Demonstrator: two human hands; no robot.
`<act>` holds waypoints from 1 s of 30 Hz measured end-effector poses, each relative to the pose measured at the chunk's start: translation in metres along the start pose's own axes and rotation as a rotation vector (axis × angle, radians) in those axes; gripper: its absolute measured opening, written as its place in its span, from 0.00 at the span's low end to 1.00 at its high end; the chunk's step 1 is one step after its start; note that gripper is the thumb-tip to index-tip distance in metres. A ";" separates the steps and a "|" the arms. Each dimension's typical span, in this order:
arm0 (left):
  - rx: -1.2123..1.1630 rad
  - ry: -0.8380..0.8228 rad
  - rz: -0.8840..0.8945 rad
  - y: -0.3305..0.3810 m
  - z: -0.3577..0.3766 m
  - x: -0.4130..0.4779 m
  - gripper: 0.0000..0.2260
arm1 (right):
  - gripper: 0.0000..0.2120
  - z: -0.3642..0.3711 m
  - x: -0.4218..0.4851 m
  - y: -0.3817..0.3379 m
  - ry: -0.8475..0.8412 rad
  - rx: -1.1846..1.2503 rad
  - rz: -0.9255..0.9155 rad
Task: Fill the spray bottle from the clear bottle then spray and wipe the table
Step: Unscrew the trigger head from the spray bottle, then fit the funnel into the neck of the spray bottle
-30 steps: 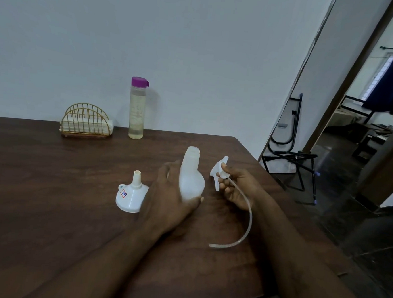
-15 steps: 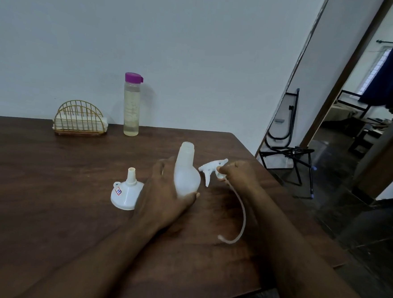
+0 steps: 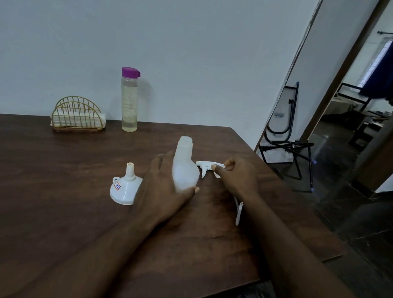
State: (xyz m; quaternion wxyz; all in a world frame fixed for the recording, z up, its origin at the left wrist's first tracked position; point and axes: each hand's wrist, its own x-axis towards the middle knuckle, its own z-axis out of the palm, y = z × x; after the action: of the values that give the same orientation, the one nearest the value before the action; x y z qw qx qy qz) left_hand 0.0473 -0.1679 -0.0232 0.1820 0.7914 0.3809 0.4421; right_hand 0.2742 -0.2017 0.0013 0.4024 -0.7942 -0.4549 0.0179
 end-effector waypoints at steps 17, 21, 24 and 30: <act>0.322 0.184 0.133 0.031 -0.054 -0.032 0.37 | 0.06 -0.062 -0.057 -0.136 0.095 0.314 -0.386; 0.300 0.261 0.147 0.014 -0.088 -0.046 0.22 | 0.05 -0.034 -0.094 -0.161 -0.003 0.309 -0.538; 0.263 0.269 -0.070 -0.011 -0.113 -0.049 0.18 | 0.07 0.005 -0.112 -0.163 -0.167 0.145 -0.502; 0.105 0.209 -0.326 -0.039 -0.124 -0.044 0.23 | 0.22 0.057 -0.119 -0.167 -0.296 -0.009 -0.467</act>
State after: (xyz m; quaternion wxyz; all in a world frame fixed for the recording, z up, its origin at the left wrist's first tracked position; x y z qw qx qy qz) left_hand -0.0879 -0.1825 -0.0046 0.1691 0.6776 0.5434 0.4658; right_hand 0.0634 -0.2100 0.0317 0.3216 -0.6585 -0.6794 0.0385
